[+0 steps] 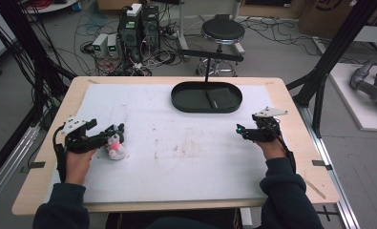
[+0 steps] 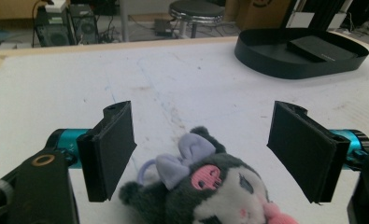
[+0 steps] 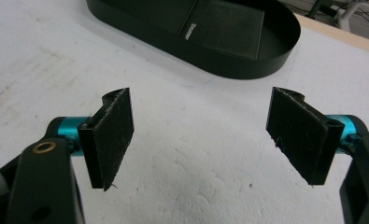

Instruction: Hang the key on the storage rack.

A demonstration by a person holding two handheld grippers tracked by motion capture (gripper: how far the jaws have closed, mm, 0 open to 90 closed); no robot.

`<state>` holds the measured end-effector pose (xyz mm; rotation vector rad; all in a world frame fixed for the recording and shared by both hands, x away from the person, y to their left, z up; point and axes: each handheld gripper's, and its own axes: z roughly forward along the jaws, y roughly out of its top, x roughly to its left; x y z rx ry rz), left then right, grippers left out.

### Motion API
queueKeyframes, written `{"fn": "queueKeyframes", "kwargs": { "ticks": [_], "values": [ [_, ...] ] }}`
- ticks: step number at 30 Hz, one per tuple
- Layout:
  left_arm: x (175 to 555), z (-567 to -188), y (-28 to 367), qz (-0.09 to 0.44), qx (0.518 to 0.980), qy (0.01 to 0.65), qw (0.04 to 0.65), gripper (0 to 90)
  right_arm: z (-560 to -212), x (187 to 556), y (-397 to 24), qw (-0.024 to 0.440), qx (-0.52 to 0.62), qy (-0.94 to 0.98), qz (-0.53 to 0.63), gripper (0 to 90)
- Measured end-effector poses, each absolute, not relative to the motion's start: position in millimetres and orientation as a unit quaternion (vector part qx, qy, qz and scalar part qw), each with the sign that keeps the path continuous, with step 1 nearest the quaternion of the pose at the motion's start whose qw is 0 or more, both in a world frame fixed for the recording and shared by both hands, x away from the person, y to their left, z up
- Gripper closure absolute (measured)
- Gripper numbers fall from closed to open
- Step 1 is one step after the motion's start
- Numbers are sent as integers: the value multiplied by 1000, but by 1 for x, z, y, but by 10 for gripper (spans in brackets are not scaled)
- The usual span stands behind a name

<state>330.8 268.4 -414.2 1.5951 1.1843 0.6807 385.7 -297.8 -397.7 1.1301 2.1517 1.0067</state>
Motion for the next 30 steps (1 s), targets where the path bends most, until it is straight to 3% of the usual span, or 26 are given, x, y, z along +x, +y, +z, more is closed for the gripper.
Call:
{"fn": "queueKeyframes", "kwargs": {
  "ticks": [8,13,18,25,30],
  "values": [
    [334,-425,261,261,650,554,450,224,-397,386,-299,252,416,787,379,239],
    [342,-437,250,221,680,549,432,224,-398,386,-300,246,423,785,380,239],
    [346,-442,247,223,690,544,423,228,-397,386,-297,243,411,790,385,239],
    [354,-441,251,201,739,473,436,357,-398,386,-295,237,406,792,388,239],
    [358,-443,251,172,778,383,467,340,-399,386,-295,230,401,794,395,238]
  ]
}}
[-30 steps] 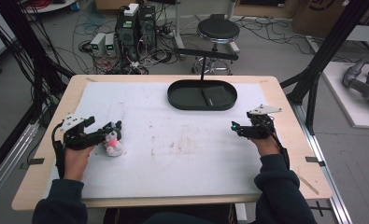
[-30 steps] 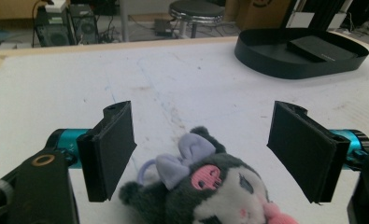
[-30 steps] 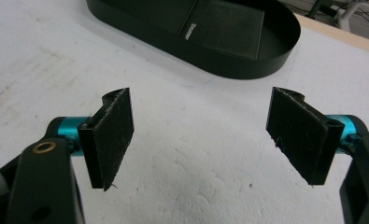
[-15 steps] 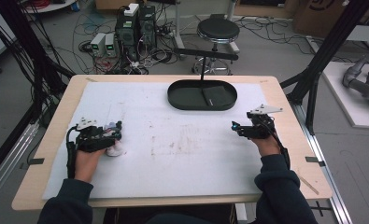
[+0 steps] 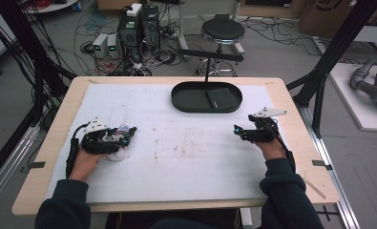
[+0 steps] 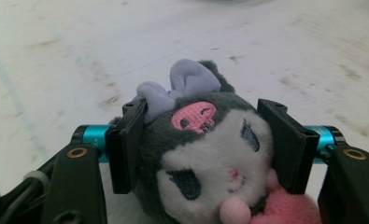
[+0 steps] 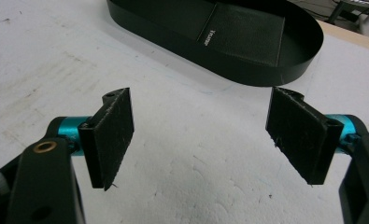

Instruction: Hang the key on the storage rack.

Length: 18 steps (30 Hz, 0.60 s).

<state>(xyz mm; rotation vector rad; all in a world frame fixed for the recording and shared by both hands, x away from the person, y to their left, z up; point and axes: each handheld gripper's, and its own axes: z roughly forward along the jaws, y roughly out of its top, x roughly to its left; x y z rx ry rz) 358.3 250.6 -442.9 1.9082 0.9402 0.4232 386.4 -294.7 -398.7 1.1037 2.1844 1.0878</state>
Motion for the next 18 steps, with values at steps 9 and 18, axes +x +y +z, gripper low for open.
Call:
{"fn": "queueKeyframes", "kwargs": {
  "ticks": [9,18],
  "values": [
    [342,-416,241,245,696,474,480,199,-399,387,-297,227,406,792,396,238],
    [340,-434,221,262,697,535,400,200,-400,387,-298,225,406,792,396,239]
  ]
}}
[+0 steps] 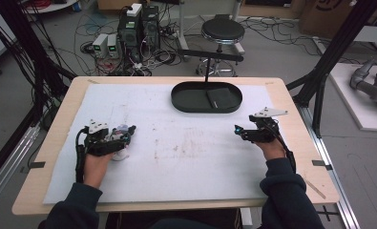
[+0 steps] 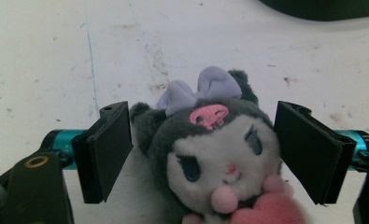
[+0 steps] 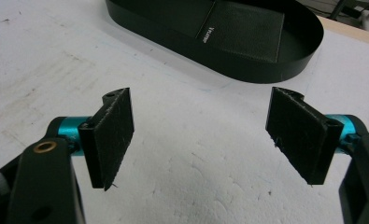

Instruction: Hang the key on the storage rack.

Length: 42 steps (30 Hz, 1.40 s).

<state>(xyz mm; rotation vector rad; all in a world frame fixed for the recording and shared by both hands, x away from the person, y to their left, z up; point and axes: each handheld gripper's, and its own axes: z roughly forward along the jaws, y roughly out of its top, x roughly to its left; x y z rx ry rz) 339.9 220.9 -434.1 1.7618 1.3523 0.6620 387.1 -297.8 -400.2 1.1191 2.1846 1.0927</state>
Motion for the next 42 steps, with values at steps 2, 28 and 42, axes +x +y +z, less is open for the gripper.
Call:
{"fn": "queueKeyframes", "kwargs": {
  "ticks": [2,28,42],
  "values": [
    [343,-440,214,255,708,530,392,200,-401,388,-298,224,407,792,396,239],
    [346,-440,209,308,740,517,300,209,-402,388,-299,218,406,794,396,245],
    [340,-409,206,251,759,396,452,375,-401,387,-300,218,409,792,399,246]
  ]
}}
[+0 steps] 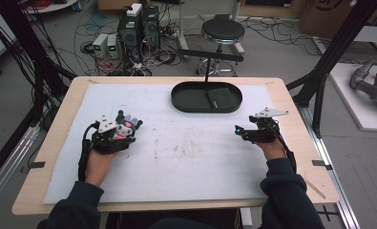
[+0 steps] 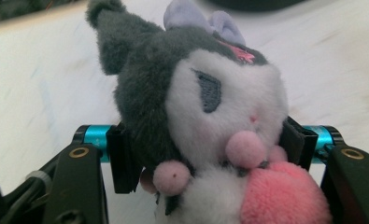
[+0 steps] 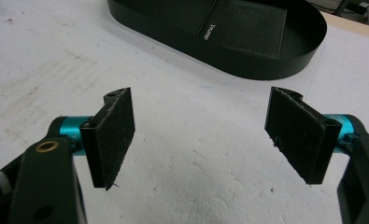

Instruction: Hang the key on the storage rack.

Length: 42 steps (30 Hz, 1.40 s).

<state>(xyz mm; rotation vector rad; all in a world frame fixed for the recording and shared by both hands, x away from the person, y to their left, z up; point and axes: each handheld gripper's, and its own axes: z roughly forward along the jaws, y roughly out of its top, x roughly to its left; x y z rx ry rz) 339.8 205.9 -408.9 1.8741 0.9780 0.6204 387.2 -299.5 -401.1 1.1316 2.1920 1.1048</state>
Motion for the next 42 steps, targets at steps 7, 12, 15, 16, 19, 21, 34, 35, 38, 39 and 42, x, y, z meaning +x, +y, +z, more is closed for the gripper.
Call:
{"fn": "queueKeyframes", "kwargs": {
  "ticks": [7,12,15,16,19,21,34,35,38,39,42],
  "values": [
    [343,-385,198,199,757,306,542,382,-400,387,-300,217,409,787,407,246],
    [364,-361,190,168,751,309,559,382,-398,387,-301,215,407,784,416,248],
    [379,-346,182,161,751,302,565,382,-398,387,-301,216,404,784,419,249],
    [384,-342,180,157,749,301,569,382,-398,387,-301,216,404,783,420,250],
    [400,-331,171,144,749,294,576,382,-397,387,-301,215,402,783,424,250],
    [409,-324,165,140,752,289,575,382,-396,386,-302,216,401,780,428,251],
    [485,-298,110,130,775,275,553,382,-395,388,-305,211,402,772,445,253],
    [490,-298,108,130,778,277,549,382,-394,387,-305,210,402,771,447,253],
    [505,-298,100,124,780,282,545,382,-394,386,-305,208,401,771,449,253],
    [510,-297,99,124,781,283,543,382,-393,385,-306,209,402,769,451,253],
    [525,-294,95,122,779,291,542,382,-392,385,-307,208,403,769,451,253]
  ]
}}
